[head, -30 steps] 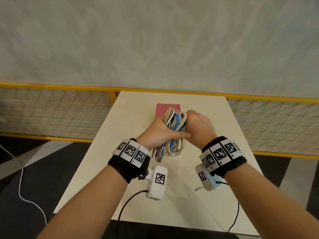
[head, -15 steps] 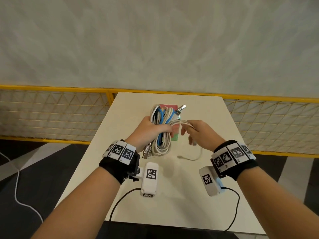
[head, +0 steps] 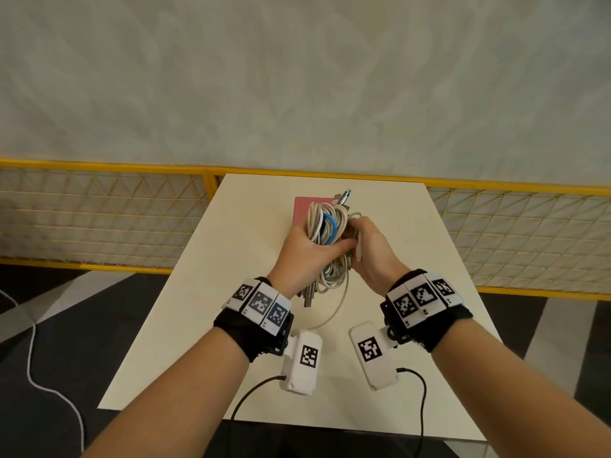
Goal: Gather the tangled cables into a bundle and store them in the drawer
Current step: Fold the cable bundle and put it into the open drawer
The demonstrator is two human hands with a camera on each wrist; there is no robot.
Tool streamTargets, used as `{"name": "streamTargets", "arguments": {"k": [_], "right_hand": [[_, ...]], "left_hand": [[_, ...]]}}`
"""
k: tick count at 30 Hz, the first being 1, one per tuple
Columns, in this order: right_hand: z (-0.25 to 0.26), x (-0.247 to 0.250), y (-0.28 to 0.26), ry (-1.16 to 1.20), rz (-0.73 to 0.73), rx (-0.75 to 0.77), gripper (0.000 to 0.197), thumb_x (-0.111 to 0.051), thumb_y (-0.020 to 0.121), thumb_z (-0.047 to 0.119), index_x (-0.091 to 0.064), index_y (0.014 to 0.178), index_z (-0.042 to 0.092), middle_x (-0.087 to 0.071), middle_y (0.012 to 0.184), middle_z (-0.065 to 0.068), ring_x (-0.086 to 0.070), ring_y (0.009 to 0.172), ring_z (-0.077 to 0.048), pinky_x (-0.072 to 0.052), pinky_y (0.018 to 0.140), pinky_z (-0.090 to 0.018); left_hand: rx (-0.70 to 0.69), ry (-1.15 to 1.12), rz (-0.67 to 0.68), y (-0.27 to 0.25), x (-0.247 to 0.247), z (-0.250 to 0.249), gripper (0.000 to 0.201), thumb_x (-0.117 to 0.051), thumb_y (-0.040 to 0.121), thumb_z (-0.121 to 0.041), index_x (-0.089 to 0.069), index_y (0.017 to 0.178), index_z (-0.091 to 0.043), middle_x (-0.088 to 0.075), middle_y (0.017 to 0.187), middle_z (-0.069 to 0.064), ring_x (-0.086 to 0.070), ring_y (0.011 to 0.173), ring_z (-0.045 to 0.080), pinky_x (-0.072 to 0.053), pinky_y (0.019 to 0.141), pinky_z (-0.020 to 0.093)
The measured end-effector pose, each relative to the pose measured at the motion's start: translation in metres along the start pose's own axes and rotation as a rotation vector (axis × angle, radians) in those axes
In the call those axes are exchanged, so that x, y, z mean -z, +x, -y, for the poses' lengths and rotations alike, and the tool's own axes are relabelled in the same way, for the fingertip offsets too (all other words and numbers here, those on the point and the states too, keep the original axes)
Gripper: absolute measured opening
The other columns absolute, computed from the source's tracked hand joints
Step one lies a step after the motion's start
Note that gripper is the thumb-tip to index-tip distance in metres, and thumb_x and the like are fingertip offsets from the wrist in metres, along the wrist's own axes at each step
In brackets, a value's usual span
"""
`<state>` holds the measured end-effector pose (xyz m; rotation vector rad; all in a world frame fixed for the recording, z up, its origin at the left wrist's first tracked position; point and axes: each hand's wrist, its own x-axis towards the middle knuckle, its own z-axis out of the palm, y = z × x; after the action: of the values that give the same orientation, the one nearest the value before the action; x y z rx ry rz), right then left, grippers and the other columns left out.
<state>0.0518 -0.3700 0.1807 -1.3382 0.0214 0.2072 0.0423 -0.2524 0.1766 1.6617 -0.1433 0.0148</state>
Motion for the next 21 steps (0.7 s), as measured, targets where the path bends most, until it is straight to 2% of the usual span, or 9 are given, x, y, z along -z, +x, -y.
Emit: {"name": "streamTargets", "arguments": {"k": [2,4,7,9,12,15,17,21], "right_hand": [[0.000,-0.001,-0.001,0.042,0.014,0.000,0.042,-0.024,0.096,0.023,-0.061,0.103,0.004,-0.064,0.093,-0.013,-0.060,0.087,-0.022,-0.049,0.079,-0.033],[-0.001,0.002,-0.002,0.076,0.029,-0.010,0.046,-0.023,0.097,0.025,-0.059,0.113,0.002,-0.062,0.103,-0.017,-0.059,0.097,-0.026,-0.048,0.087,-0.036],[-0.001,0.005,-0.006,0.145,0.106,-0.023,0.046,-0.023,0.100,0.024,-0.052,0.128,-0.001,-0.062,0.113,-0.017,-0.061,0.103,-0.025,-0.053,0.087,-0.033],[0.000,0.007,-0.008,0.165,0.161,-0.012,0.042,-0.026,0.101,0.021,-0.052,0.128,0.002,-0.066,0.109,-0.012,-0.064,0.099,-0.020,-0.054,0.082,-0.029],[0.002,0.008,-0.010,0.184,0.209,-0.005,0.039,-0.027,0.101,0.020,-0.053,0.126,0.004,-0.068,0.105,-0.007,-0.066,0.095,-0.016,-0.055,0.078,-0.026],[0.003,0.010,-0.011,0.229,0.268,-0.011,0.044,-0.026,0.098,0.019,-0.050,0.129,-0.002,-0.064,0.112,-0.013,-0.063,0.101,-0.020,-0.053,0.086,-0.030],[0.005,0.013,-0.011,0.255,0.304,-0.020,0.047,-0.027,0.096,0.021,-0.046,0.133,-0.002,-0.061,0.118,-0.015,-0.061,0.107,-0.023,-0.052,0.091,-0.032],[0.003,0.013,-0.010,0.207,0.310,-0.018,0.060,-0.040,0.084,0.025,-0.037,0.140,0.004,-0.057,0.125,-0.014,-0.060,0.106,-0.022,-0.053,0.088,-0.032]], "left_hand": [[0.004,-0.030,0.033,-0.001,0.001,-0.001,0.031,-0.081,0.077,-0.018,-0.064,0.097,-0.034,-0.072,0.095,-0.009,-0.070,0.089,0.001,-0.056,0.077,0.017],[0.006,-0.046,0.073,-0.003,0.002,-0.005,0.030,-0.080,0.078,-0.020,-0.063,0.098,-0.034,-0.071,0.095,-0.010,-0.069,0.089,-0.001,-0.054,0.076,0.015],[-0.014,-0.075,0.101,-0.003,0.003,-0.010,0.032,-0.080,0.078,-0.020,-0.063,0.101,-0.034,-0.072,0.098,-0.010,-0.069,0.092,-0.001,-0.054,0.080,0.016],[-0.027,-0.052,0.097,-0.002,0.003,-0.013,0.040,-0.083,0.074,-0.022,-0.062,0.107,-0.034,-0.072,0.102,-0.012,-0.067,0.095,-0.003,-0.054,0.083,0.015],[-0.008,0.001,0.089,0.001,0.003,-0.015,0.050,-0.086,0.070,-0.024,-0.061,0.114,-0.028,-0.071,0.103,-0.012,-0.067,0.093,-0.005,-0.053,0.080,0.014],[0.019,0.022,0.109,0.005,0.004,-0.019,0.046,-0.087,0.070,-0.019,-0.063,0.108,-0.028,-0.072,0.101,-0.008,-0.069,0.090,-0.001,-0.056,0.078,0.016],[0.036,0.031,0.134,0.008,0.006,-0.020,0.042,-0.086,0.071,-0.016,-0.065,0.106,-0.027,-0.073,0.101,-0.005,-0.070,0.091,0.003,-0.057,0.079,0.019],[0.056,0.040,0.140,0.011,0.004,-0.020,0.034,-0.076,0.075,-0.003,-0.066,0.102,-0.023,-0.072,0.095,0.000,-0.069,0.087,0.007,-0.056,0.073,0.019]]}}
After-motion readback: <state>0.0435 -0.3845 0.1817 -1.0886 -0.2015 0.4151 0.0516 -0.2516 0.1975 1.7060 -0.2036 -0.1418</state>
